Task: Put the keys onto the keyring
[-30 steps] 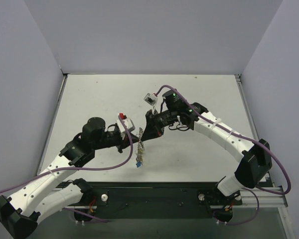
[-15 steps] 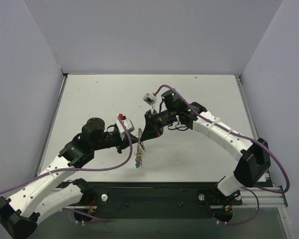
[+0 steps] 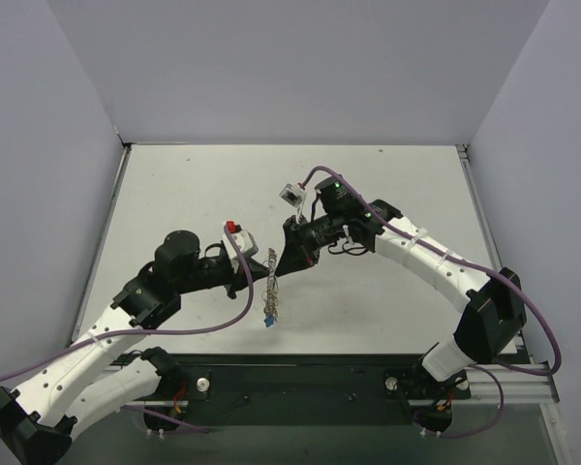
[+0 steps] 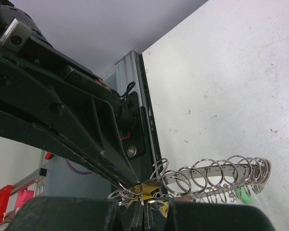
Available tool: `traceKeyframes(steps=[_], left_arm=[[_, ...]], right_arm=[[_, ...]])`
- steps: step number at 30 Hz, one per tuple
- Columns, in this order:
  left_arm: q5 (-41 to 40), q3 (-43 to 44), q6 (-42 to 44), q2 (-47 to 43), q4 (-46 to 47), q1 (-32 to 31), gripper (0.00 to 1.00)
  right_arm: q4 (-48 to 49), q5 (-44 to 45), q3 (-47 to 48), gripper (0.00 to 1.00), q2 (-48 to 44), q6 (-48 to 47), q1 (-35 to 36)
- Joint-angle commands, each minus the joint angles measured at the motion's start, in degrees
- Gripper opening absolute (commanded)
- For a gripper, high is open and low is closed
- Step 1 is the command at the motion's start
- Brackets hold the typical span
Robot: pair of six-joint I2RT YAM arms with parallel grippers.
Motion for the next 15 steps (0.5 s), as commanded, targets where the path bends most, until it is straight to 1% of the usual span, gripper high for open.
traceKeyframes(steps=[1,2,3,5,6,8,9,12,15], left_arm=[[5.12,0.03,-3.25,-2.40,10.07,-0.35,0.00],[5.12,-0.32,-3.60,-2.75,11.30,-0.35,0.00],[5.12,-0.59,-4.39,-2.93,11.92,-0.35,0.00],[5.04,-1.38,-5.01,-3.10,13.41,-0.35,0.00],[4.95,-1.55,-5.10,-3.19,13.77,-0.35,0.00],[4.95,-2.34,-6.67,-3.37,14.82,-0.35,0.00],[5.03,-2.61,-7.38,-3.37,16.30,-0.44,0.00],[5.30,-3.75,-8.88,-3.10,19.30,-0.53,0.00],[5.74,-5.07,-10.11,-3.10,22.64,-0.79,0.00]], right_arm=[[1.65,1.36,-1.04,0.00,-0.46,-2.12,-0.70],[1.83,1.36,-1.31,0.00,-0.82,-2.38,-0.70],[2.09,1.44,-2.18,0.10,-1.95,-2.82,-0.70],[2.71,2.14,-3.06,0.21,-3.36,-3.26,-0.87],[2.79,2.76,-3.94,0.31,-5.20,-3.78,-1.14],[3.58,3.46,-4.65,0.39,-7.05,-3.88,-1.75],[4.11,3.64,-5.00,0.45,-8.80,-3.79,-2.01],[6.39,4.08,-6.58,0.53,-12.40,-3.26,-3.51],[7.71,4.08,-7.20,0.57,-15.83,-3.09,-5.09]])
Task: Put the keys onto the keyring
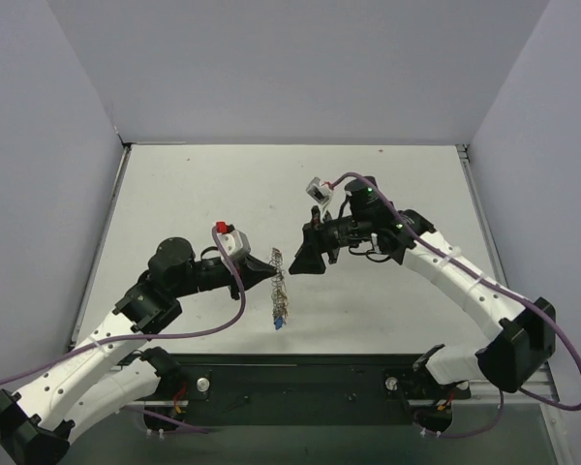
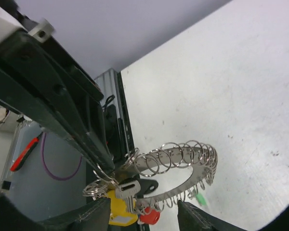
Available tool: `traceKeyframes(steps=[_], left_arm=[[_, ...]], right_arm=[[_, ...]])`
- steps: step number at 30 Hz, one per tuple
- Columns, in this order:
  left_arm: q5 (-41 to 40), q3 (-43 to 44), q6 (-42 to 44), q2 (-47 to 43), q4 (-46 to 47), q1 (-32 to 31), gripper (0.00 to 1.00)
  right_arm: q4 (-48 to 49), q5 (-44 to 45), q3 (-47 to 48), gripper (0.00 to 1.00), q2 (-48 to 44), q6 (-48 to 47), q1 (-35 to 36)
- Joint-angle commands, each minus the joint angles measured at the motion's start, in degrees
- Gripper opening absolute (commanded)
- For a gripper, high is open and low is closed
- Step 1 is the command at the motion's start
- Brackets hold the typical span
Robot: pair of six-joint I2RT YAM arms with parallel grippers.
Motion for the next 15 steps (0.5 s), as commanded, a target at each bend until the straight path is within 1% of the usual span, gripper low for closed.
traceKeyframes(steps=[1,3,7,9,12,13,15], left_arm=[[2.41,-1.03,-3.38,-0.68,12.37,-0.44,0.00],[3.11,-1.90,-4.17,-0.59,14.31,-0.61,0.00],[4.35,-3.57,-6.01,-1.03,21.94,-0.62,0.00],[4.79,-4.80,-7.51,-1.20,24.94,-0.70,0.00],[5.22,-6.21,-10.49,-1.29,31.88,-0.70,0.00],[5.58,-7.26,-11.28,-1.21,35.72,-0.70,0.00],[6.10,-8.14,-13.92,-0.85,39.44,-0.70,0.00]], right_arm=[[5.64,-0.20,-0.57,0.58,-7.25,-0.92,-2.16],[6.96,-0.82,-0.40,0.60,-9.36,-0.05,-2.95],[11.17,-3.80,0.48,0.59,-11.04,1.97,-2.87],[12.32,-5.82,0.83,0.56,-11.04,3.03,-2.61],[14.25,-7.14,0.92,0.54,-10.96,4.09,-1.82],[14.26,-7.41,1.01,0.53,-10.87,4.09,-1.29],[14.26,-8.20,1.27,0.50,-10.95,4.26,-0.94]])
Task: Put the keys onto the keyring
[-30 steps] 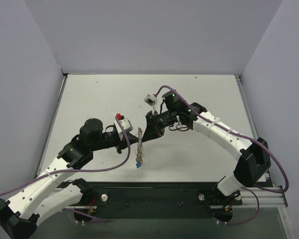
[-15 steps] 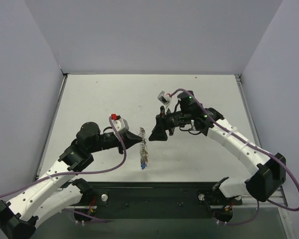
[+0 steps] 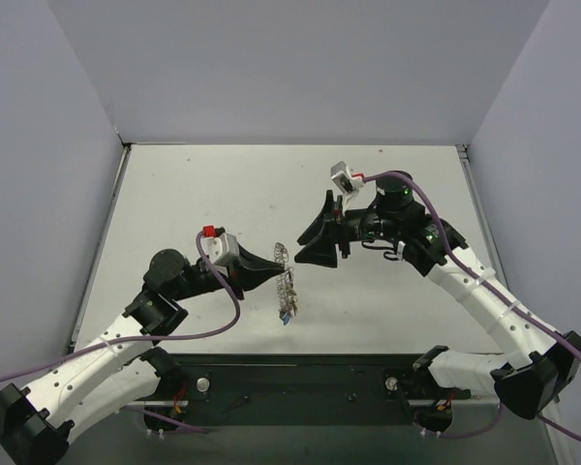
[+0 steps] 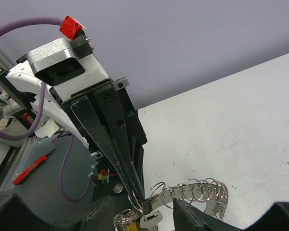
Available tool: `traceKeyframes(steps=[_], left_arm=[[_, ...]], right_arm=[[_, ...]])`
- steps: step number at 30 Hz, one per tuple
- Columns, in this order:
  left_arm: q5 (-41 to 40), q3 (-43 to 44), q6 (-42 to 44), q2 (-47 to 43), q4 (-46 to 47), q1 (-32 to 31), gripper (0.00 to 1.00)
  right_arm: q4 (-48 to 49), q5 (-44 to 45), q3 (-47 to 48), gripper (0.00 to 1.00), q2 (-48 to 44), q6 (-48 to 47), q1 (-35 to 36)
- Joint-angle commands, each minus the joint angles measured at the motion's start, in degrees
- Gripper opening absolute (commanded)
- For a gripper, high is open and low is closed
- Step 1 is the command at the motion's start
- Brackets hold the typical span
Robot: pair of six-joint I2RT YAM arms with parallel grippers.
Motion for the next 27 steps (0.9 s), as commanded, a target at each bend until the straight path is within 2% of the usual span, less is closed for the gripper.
traceKeyframes(steps=[1,7,16,27], left_arm=[[2.50,-1.46,-6.51,-0.22,20.49,-0.14,0.00],[3.56,-2.43,-11.18,2.06,28.86,-0.31,0.00],[1.98,-1.46,-11.53,2.95,29.40,-1.01,0.00],[0.92,-1.46,-12.76,3.91,31.59,-1.10,0.00]], right_arm=[[4.64,-4.60,1.45,0.50,-0.42,0.92,1.29],[9.38,-6.26,0.13,0.46,-1.12,3.64,1.82],[12.46,-7.41,-1.81,0.36,-1.74,6.02,2.61],[14.31,-7.67,-4.09,0.35,-3.23,7.78,3.23]])
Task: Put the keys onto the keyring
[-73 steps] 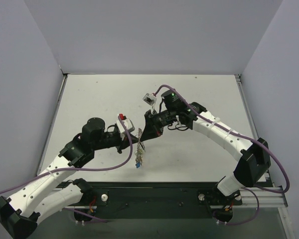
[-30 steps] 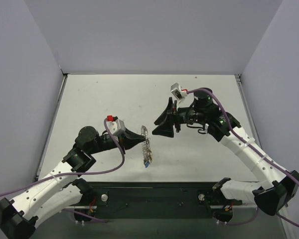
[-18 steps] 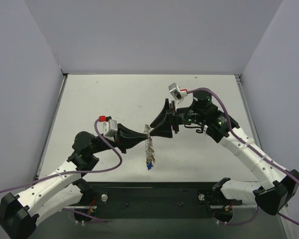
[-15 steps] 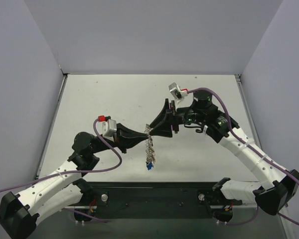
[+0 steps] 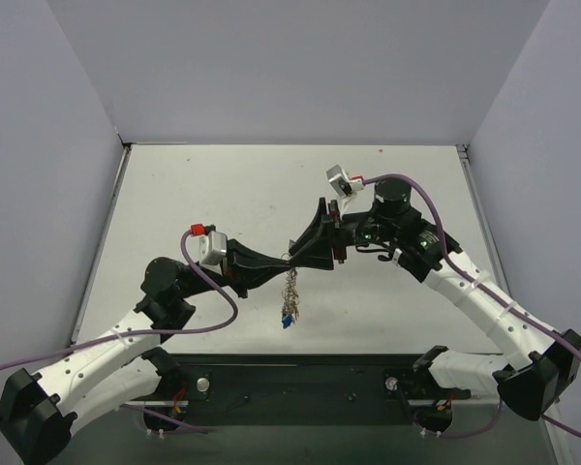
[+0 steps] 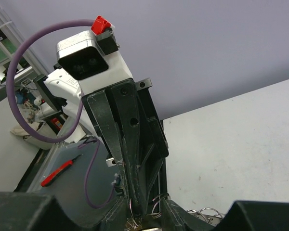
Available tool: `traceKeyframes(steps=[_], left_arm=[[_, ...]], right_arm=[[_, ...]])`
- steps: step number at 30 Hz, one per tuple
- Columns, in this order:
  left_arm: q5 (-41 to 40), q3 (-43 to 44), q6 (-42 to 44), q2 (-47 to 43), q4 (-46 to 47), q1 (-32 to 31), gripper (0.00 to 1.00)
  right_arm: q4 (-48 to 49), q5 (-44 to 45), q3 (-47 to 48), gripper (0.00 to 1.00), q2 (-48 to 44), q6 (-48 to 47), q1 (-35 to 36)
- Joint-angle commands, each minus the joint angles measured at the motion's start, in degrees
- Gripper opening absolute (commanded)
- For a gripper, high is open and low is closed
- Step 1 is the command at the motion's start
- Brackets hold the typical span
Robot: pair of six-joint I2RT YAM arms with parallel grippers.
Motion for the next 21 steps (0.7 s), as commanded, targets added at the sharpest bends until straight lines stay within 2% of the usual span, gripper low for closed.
traceKeyframes(steps=[1,5,8,21], left_arm=[[-1.72,1.81,-1.44,-0.13,7.34,-0.25,0.00],[-1.72,1.90,-1.44,0.13,7.34,-0.25,0.00],[-1.64,1.81,-1.62,0.22,7.33,-0.25,0.00],[-1.64,1.81,-2.41,0.22,8.48,-0.25,0.00]], right_arm=[[4.10,-2.54,-0.97,0.35,-2.79,0.11,0.76],[4.19,-2.36,-1.06,0.42,-3.67,0.11,0.67],[4.02,-2.27,-1.14,0.43,-4.11,0.19,0.67],[1.29,-1.13,-2.73,0.41,-3.41,-1.30,0.76]])
